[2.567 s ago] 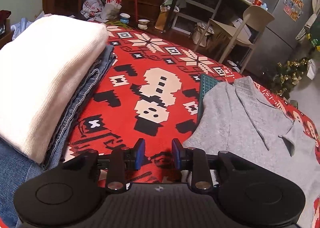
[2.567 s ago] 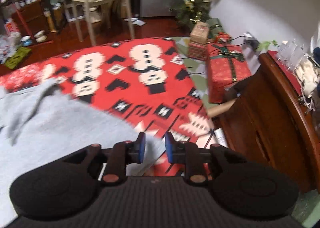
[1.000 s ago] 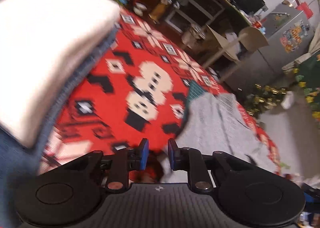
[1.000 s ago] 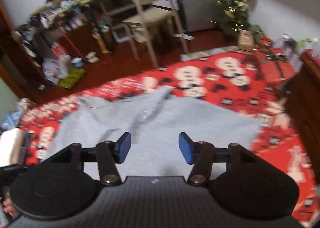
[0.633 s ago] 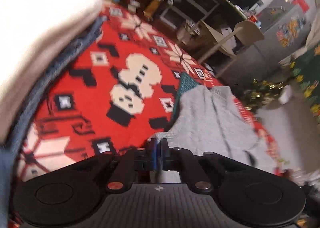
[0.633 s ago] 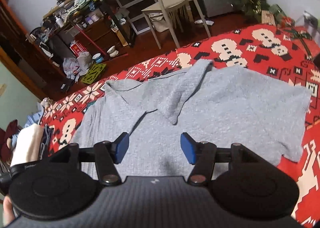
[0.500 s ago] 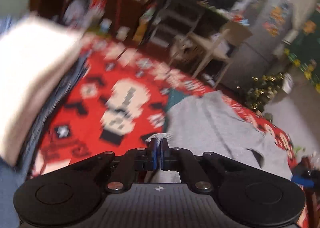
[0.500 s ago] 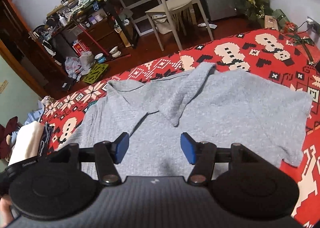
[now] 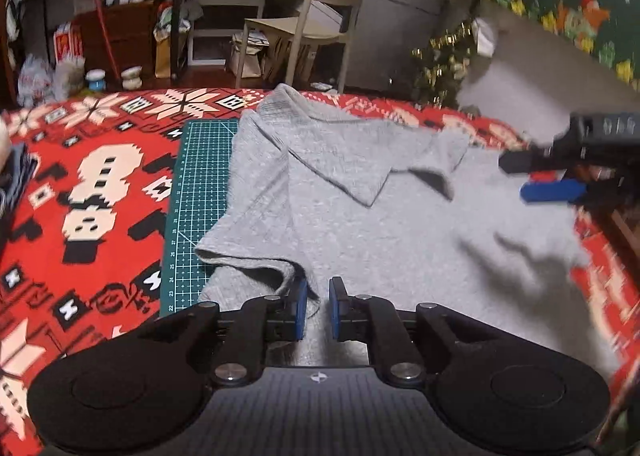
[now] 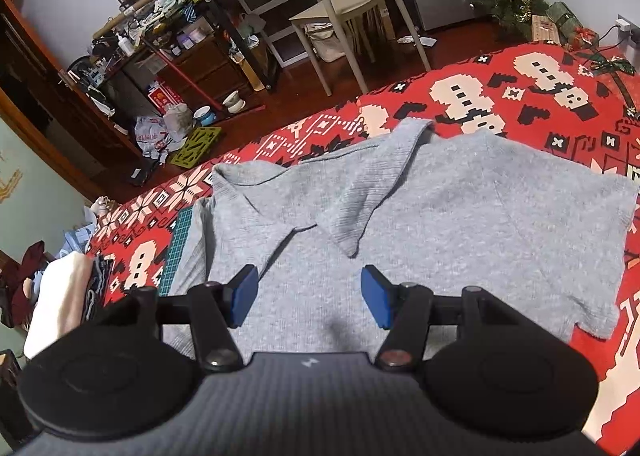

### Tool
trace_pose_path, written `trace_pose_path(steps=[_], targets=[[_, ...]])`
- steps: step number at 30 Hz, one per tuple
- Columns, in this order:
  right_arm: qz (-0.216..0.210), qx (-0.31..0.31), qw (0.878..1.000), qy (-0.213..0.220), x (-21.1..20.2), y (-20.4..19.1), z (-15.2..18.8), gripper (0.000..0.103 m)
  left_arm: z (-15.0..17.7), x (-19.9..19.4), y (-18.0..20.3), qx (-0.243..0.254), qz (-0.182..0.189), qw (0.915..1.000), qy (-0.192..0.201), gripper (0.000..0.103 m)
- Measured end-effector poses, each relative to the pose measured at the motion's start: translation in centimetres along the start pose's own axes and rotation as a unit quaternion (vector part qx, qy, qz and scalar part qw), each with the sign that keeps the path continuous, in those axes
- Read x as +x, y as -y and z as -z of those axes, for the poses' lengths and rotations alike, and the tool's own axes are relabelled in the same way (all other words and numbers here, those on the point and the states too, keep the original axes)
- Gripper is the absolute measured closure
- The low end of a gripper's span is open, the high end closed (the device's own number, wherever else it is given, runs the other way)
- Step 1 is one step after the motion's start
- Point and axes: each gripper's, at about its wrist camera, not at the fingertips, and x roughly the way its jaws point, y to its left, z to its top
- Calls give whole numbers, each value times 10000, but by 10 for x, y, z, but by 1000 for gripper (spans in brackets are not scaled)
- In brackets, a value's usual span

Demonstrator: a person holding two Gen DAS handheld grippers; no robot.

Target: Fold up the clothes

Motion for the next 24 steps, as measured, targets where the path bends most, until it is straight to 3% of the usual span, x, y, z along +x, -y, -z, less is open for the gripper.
trace_pose_path(steps=[3, 7, 11, 14, 15, 19, 21, 23, 24], targets=[[-12, 63, 10000, 2, 1, 3, -1, 41, -5, -12, -14, -478, 218, 9985, 161, 85], [-24, 135, 9999, -20, 4, 5, -1, 40, -11, -17, -29, -1073, 110, 9934, 395, 82], [-45, 146, 9999, -53, 6, 6, 1, 40, -12, -11, -45, -1597, -69, 9865, 348, 82], [-50, 131, 9999, -69, 8, 5, 1, 40, -9, -4, -60, -2069, -7, 9781, 227, 78], [-53, 128, 9999, -74, 9, 5, 1, 40, -8, -2, -64, -2181, 6, 9757, 206, 73], [-66, 101, 9999, -91, 11, 2, 1, 40, -7, 2, -66, -2265, -21, 9737, 232, 73], [-73, 89, 9999, -95, 12, 2, 2, 39, -9, 4, -63, -2219, -55, 9747, 265, 77], [-59, 85, 9999, -100, 12, 2, 2, 39, -10, 3, -59, -2078, -136, 9775, 330, 94], [-52, 88, 9999, -100, 12, 3, 2, 39, -11, 2, -57, -1989, -196, 9790, 390, 95]])
